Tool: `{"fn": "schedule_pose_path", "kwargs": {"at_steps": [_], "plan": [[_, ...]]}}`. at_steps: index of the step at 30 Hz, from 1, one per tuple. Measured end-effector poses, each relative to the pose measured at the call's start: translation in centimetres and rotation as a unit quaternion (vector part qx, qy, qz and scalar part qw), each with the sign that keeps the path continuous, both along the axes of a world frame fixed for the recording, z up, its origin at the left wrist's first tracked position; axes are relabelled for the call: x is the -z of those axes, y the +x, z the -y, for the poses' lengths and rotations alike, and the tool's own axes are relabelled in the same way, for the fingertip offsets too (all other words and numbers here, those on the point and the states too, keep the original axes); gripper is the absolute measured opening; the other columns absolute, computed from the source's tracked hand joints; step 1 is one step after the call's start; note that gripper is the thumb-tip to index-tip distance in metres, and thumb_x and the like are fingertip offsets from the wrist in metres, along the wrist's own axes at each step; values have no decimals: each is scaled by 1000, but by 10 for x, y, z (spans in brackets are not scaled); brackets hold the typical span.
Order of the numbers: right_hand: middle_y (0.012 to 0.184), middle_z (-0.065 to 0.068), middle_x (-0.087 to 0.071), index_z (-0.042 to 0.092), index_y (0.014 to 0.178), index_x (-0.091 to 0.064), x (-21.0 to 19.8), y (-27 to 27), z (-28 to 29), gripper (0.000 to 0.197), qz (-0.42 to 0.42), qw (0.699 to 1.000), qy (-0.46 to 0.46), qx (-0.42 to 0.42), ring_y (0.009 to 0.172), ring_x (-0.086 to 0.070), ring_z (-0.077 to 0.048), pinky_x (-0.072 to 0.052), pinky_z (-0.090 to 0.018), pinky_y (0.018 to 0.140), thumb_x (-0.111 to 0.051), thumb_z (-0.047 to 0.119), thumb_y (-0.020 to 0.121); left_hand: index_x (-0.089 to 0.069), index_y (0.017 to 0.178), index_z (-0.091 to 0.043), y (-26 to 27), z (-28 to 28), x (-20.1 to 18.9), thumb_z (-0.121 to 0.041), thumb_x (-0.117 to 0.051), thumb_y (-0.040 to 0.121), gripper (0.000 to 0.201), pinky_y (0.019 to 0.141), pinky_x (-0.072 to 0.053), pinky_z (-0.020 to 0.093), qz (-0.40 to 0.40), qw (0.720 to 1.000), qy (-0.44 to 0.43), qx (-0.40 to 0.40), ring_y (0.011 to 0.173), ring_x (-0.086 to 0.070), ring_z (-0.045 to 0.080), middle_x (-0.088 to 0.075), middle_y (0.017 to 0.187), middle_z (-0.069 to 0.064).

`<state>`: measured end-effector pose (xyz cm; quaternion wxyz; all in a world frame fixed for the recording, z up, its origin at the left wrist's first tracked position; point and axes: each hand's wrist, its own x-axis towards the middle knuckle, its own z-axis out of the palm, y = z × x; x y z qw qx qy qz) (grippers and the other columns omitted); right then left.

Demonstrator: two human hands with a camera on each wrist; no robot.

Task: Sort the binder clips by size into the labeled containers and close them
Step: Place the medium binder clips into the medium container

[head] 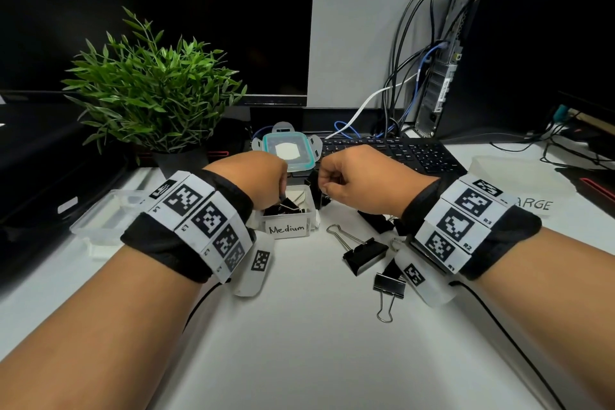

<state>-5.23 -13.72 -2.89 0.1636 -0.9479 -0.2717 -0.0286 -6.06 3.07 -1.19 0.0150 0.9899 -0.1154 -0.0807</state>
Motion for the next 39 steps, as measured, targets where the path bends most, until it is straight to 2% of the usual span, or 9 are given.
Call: {"fn": "schedule_pose_path", "kwargs": {"at_steps": [5, 9, 13, 15, 19, 23, 28, 33, 39], "plan": [[85, 3, -67, 15, 90, -67, 0, -1, -2, 14, -7, 1000, -17, 3, 79, -60, -13, -51, -26, 74, -53, 12, 88, -68, 108, -18, 0, 4, -4, -10, -58, 90, 22, 61, -38, 12, -20, 1000, 22, 2, 102, -57, 15, -62, 110, -4], [83, 5, -65, 16, 90, -66, 0, 0, -1, 14, -11, 999, -30, 11, 76, -57, -11, -49, -24, 72, -52, 13, 88, -66, 104, -17, 1, 2, -1, -10, -57, 88, 19, 50, -32, 12, 5, 1000, 8, 10, 83, -49, 13, -60, 96, -2], [86, 4, -65, 17, 93, -66, 1, -1, -1, 15, -11, 999, -34, 9, 78, -56, -12, -48, -25, 73, -53, 13, 87, -65, 103, -17, 3, 4, 2, -10, -60, 87, 18, 51, -33, 12, -27, 999, -3, 25, 83, -50, 10, -55, 82, -10], [94, 3, -62, 21, 100, -66, 1, -1, -2, 23, -17, 999, -39, -8, 84, -54, -12, -47, -27, 78, -53, 10, 86, -64, 103, -17, 2, 4, 1, -12, -64, 86, 18, 56, -36, 14, -37, 999, 1, 26, 84, -51, 11, -54, 80, -11], [113, 4, -43, 36, 125, -57, 3, -3, -6, 62, -50, 993, -99, -50, 114, -39, -16, -40, -34, 98, -44, -4, 81, -63, 105, -16, 2, 1, 1, -18, -69, 83, 23, 72, -42, 24, -32, 999, 12, 1, 89, -54, 15, -60, 96, -2], [106, 5, -33, 46, 132, -47, 2, -6, -10, 81, -73, 983, -158, -63, 105, -32, -15, -39, -36, 97, -37, -11, 76, -66, 103, -16, 2, -6, -4, -25, -71, 81, 24, 74, -46, 26, -26, 999, 24, -22, 93, -58, 18, -64, 100, -2], [109, 4, -36, 46, 130, -50, 4, -4, -13, 80, -78, 982, -159, -61, 105, -31, -15, -40, -36, 95, -37, -11, 76, -67, 106, -16, 4, -9, -1, -31, -71, 80, 30, 84, -52, 31, -35, 998, 54, -29, 98, -61, 19, -66, 104, 0], [111, 5, -36, 38, 121, -58, 6, 0, -13, 66, -78, 985, -140, -60, 113, -35, -18, -41, -40, 98, -44, -8, 76, -66, 105, -16, 5, -7, 1, -40, -67, 82, 33, 77, -50, 29, -30, 999, 33, -31, 93, -62, 18, -66, 100, 0], [118, 4, -36, 42, 129, -52, 5, -3, -13, 71, -80, 980, -171, -56, 117, -33, -18, -39, -35, 98, -42, -8, 80, -66, 103, -18, 6, -6, -1, -39, -72, 78, 34, 63, -41, 21, -59, 998, 31, -21, 86, -56, 13, -62, 93, -5]]}}
